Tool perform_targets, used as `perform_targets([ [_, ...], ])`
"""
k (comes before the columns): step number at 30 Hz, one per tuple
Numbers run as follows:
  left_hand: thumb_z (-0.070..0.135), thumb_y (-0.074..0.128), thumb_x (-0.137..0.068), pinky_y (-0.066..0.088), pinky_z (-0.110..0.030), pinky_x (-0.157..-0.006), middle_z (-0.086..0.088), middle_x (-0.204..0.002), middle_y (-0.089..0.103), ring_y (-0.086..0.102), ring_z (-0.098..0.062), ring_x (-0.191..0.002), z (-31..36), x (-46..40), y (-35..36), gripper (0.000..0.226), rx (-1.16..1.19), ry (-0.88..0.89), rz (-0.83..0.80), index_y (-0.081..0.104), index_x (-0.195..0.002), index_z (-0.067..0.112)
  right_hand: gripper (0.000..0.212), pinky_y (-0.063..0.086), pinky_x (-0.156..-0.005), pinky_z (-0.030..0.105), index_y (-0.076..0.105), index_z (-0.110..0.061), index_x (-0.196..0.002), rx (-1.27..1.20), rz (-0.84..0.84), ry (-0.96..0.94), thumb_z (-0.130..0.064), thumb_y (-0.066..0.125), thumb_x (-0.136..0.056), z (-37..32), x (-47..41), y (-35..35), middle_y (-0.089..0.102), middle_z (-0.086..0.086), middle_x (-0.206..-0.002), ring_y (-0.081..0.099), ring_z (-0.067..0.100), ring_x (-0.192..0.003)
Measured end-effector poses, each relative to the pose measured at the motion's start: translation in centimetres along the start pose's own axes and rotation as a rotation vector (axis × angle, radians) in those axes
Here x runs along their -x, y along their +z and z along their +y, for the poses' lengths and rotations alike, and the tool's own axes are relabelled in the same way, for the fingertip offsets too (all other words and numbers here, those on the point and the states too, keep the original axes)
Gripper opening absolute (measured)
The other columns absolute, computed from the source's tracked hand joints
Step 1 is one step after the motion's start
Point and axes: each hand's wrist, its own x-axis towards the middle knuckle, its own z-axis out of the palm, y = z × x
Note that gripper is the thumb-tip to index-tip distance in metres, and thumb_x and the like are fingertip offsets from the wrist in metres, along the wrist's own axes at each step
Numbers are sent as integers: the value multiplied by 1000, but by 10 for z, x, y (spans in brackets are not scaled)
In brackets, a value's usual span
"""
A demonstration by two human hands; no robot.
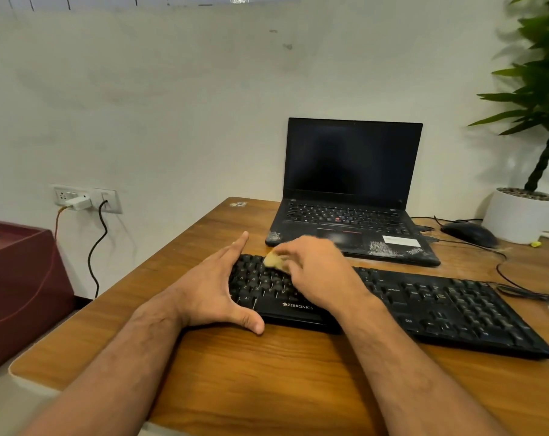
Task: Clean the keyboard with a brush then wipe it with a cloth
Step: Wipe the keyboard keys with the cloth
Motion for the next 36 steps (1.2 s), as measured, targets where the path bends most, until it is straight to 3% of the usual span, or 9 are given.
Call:
perform_targets([
  [3, 86, 79, -32, 17, -40, -125, 8, -167, 4, 11, -11, -152, 2, 1, -1, 161, 5, -7, -12, -16, -154, 43, 42, 56, -89, 26, 74, -34, -119, -166, -173, -56, -6, 56, -94, -5, 11, -9, 72, -9, -123, 65, -7, -92],
  [5, 85, 80, -32, 15, -39, -125, 8, -167, 3, 10, -11, -152, 3, 1, -2, 161, 5, -12, -12, -16, -154, 43, 47, 54, -57, 20, 80, -39, -97, -274, -234, -31, 0, 57, -84, -4, 14, -17, 77, -9, -104, 61, -6, -56],
  [7, 85, 79, -31, 14, -40, -125, 8, -167, 4, 10, -11, -152, 3, 1, -2, 161, 5, -11, -8, -16, -154, 43, 48, 54, -51, 22, 81, -41, -87, -286, -249, -79, 1, 57, -79, -3, 16, -23, 78, -9, -95, 62, 1, -53],
  [10, 83, 81, -31, 16, -42, -125, 7, -167, 7, 12, -12, -152, 2, 1, -2, 161, 23, -8, -7, -15, -154, 44, 43, 54, -61, 16, 79, -36, -105, -342, -190, -148, -1, 59, -90, -10, 17, -21, 75, -12, -110, 65, -7, -66],
  [14, 83, 81, -32, 16, -40, -125, 7, -167, 9, 14, -12, -151, 1, 1, -1, 161, 34, 6, -5, -13, -155, 42, 47, 44, -96, 7, 76, -29, -116, -263, -283, -252, 3, 55, -89, -20, 21, -8, 70, -18, -125, 59, -10, -111],
  [19, 85, 79, -33, 18, -41, -124, 7, -166, 12, 18, -11, -150, 0, 0, 0, 158, 47, -14, -1, -12, -155, 45, 39, 59, -87, 31, 80, -33, -71, -281, -205, -77, -2, 58, -68, 0, 20, -23, 76, -20, -87, 69, -1, -91],
  [24, 97, 62, -25, 26, -25, -109, 13, -154, 28, 30, -2, -134, 6, 5, -5, 157, 219, -30, 56, -4, -157, 44, 41, 46, -106, 22, 76, -33, -115, -189, -127, -149, -5, 58, -91, 2, 23, -19, 71, -17, -122, 61, -1, -113],
  [29, 88, 75, -29, 19, -29, -120, 7, -165, 16, 23, -8, -146, 4, 1, -3, 158, 143, -24, 1, -7, -157, 41, 38, 59, -85, 31, 81, -38, -90, -304, -161, -126, -7, 59, -82, -3, 16, -9, 77, -15, -95, 68, 3, -92],
  [36, 86, 77, -31, 24, -34, -120, 9, -162, 20, 24, -9, -146, 2, -3, -2, 159, 51, -36, 10, -8, -157, 40, 33, 48, -106, 39, 75, -39, -115, -50, -81, -97, -19, 57, -96, 5, -12, 12, 74, -12, -115, 59, 13, -116],
])
